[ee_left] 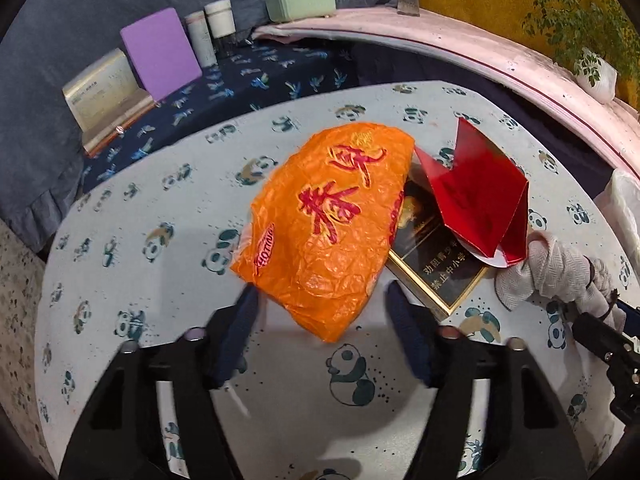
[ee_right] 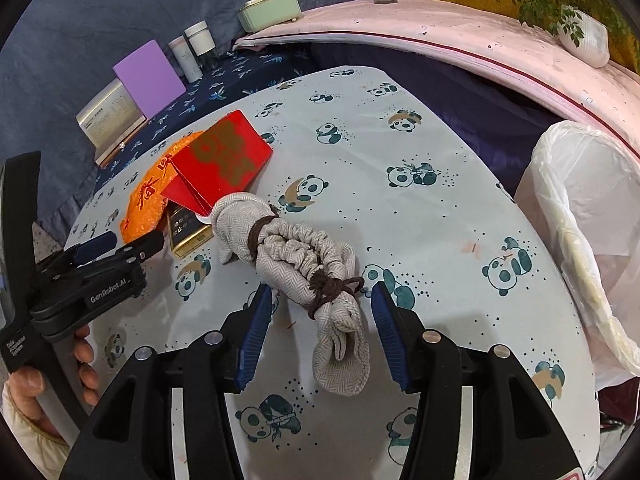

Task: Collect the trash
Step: 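Grasp the knotted white cloth with the right tool while the left tool grasps the orange bag, then carry the cloth and orange bag over the white bin and open both tools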

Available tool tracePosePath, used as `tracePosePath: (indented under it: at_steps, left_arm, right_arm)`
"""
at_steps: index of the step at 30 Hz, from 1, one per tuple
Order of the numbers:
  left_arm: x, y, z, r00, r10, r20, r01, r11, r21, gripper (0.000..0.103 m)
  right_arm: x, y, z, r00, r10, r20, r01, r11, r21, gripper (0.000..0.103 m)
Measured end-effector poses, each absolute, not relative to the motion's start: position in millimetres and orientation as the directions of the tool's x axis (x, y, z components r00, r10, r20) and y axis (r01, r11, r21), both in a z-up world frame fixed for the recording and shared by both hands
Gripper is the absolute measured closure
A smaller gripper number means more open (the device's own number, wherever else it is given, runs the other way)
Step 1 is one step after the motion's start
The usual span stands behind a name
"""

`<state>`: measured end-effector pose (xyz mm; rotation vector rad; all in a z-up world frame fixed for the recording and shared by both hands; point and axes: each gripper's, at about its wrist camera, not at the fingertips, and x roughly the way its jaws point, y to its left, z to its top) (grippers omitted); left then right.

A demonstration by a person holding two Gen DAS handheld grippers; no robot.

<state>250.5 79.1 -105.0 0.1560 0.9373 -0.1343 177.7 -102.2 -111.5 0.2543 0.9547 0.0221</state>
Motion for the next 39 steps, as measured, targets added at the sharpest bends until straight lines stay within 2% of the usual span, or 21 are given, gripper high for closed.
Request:
tracePosePath:
  at_steps: [1, 3, 5, 7, 9, 13, 24, 39]
  left_arm:
    - [251.7, 79.5, -106.2, 0.573, -0.059, -0.817, 0.185, 0.981, 0.059, 0.060]
    - [251.2, 80.1, -106.2, 0.564, -0.077, -0.822, 0.187, 0.982, 0.036, 0.071]
    - [248.2, 80.2, -103.0, 0.565, -0.081, -0.821, 0.186, 0.982, 0.031, 0.078]
    - [244.4, 79.4, -101.1, 0.571, -0.073, -0.818, 0.179, 0.983, 0.037, 0.081]
    - [237.6, 80.0, -97.0, 0.576, -0.078, -0.814, 0.173, 0.984, 0.028, 0.082]
    - [221.9, 82.6, -85.1, 0.596, -0.084, -0.799, 0.157, 0.988, 0.014, 0.082]
    - [168.8, 76.8, -43.6, 0.634, -0.142, -0.760, 0.158, 0.986, -0.053, 0.082]
    - [114.2, 20.1, -3.7, 0.665, -0.236, -0.709, 0.275, 0.960, -0.062, 0.082]
  right_arm:
    - [178.2, -101.5, -111.6, 0.581, 0.129, -0.804, 0.091, 0.971, 0.222, 0.053]
    - [178.1, -100.9, -111.7, 0.580, 0.130, -0.804, 0.086, 0.972, 0.219, 0.054]
    - [177.9, -100.1, -111.8, 0.576, 0.139, -0.806, 0.082, 0.971, 0.226, 0.070]
    - [175.6, -100.4, -111.3, 0.573, 0.148, -0.806, 0.082, 0.968, 0.236, 0.078]
    - [171.5, -100.2, -108.8, 0.577, 0.154, -0.802, 0.081, 0.967, 0.243, 0.083]
    - [159.9, -97.6, -97.3, 0.598, 0.158, -0.786, 0.069, 0.967, 0.247, 0.085]
    - [123.1, -99.6, -53.3, 0.674, 0.159, -0.721, 0.053, 0.964, 0.262, 0.085]
    - [68.1, -141.6, -11.7, 0.754, 0.106, -0.649, 0.106, 0.954, 0.279, 0.085]
